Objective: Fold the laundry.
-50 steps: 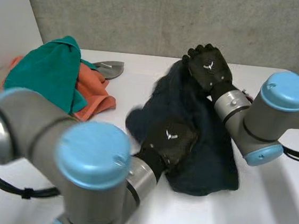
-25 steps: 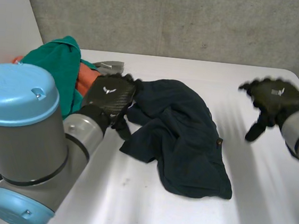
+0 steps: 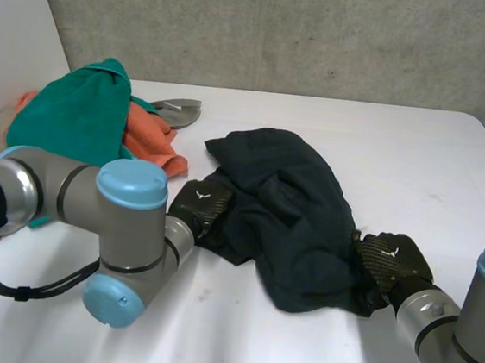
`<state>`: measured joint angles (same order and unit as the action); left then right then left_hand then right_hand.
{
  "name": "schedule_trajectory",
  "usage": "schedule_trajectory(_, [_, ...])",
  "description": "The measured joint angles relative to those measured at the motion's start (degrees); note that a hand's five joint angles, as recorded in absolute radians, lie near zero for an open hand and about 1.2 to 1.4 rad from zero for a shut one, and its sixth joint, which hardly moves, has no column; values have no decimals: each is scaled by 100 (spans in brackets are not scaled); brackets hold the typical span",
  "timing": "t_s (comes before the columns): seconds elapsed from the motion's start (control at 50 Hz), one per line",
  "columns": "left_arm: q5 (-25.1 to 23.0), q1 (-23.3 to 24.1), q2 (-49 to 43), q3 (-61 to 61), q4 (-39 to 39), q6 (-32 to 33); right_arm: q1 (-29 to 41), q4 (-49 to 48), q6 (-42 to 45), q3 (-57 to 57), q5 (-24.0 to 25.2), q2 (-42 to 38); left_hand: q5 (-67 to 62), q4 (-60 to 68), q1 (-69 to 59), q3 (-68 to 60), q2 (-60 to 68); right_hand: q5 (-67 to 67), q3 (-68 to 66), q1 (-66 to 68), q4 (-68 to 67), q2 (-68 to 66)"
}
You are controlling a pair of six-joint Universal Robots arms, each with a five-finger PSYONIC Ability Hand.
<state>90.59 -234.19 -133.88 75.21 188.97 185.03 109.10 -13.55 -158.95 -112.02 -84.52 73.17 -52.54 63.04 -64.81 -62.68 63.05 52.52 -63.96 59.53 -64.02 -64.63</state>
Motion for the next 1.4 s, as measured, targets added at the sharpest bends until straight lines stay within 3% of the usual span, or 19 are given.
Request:
schedule_trajectory(0.12, [113,10,111,-265,-464,-16,12,-156,75,118,-208,253,-352,553,-184,-504,537,358,-378,134,-431,-219])
schedule_trajectory(0.22, [271,-100,1116,-177,-558,-11,-39,29,205,467,-176,1308,-352,554,-184,-537,537,358,-408,179,-432,-219])
schedule_trajectory(0.34, [313,-242,2795,-53,-602,16,-238,1010,508,1484,8,2430,-350,556,-184,-537,538,428,-412,179,-435,-219])
schedule_trajectory(0.46, [129,-280,3878,-45,-834,123,-609,2254,682,2684,358,2628,-352,556,-184,-538,545,473,-412,179,-452,-219])
schedule_trajectory(0.58, [-100,-282,3992,-116,-1088,604,-902,2814,683,3479,672,2232,-352,558,-184,-548,554,473,-412,179,-454,-219])
schedule_trajectory(0.78, [-173,-293,2700,-862,-689,2032,-894,2695,578,4367,661,791,-350,580,-184,-558,560,473,-419,179,-455,-219])
schedule_trajectory(0.9, [-184,-345,1831,-2054,891,2374,-606,1509,209,5419,-167,-221,-352,581,-185,-565,563,473,-424,179,-459,-219])
schedule_trajectory(0.94, [-188,-366,1636,-2417,1726,2377,-523,678,-11,5684,-482,-405,-351,581,-185,-565,563,473,-424,179,-460,-219])
schedule_trajectory(0.96, [-188,-366,1636,-2417,1726,2377,-523,678,-11,5684,-482,-405,-351,581,-185,-565,563,473,-424,179,-460,-219])
schedule_trajectory(0.98, [-181,-380,1563,-2592,2374,2357,-488,2,-163,5728,-603,-455,-352,581,-185,-566,563,473,-424,179,-460,-219])
schedule_trajectory(1.02, [-165,-391,1527,-2679,2901,2332,-472,-413,-247,5712,-645,-463,-352,581,-185,-566,563,473,-424,179,-460,-219])
schedule_trajectory(1.08, [-131,-390,1528,-2675,3273,2303,-446,-1476,-461,5526,-638,-435,-352,581,-185,-566,563,473,-424,179,-461,-219])
schedule_trajectory(1.18, [43,-359,1646,-2181,2932,2280,-448,-1549,-551,5266,-354,-381,-351,581,-185,-566,563,474,-424,179,-461,-219])
schedule_trajectory(1.4, [345,-153,2123,27,1483,2326,-486,455,-209,4595,370,-842,-397,581,-185,-567,565,474,-439,180,-473,-234])
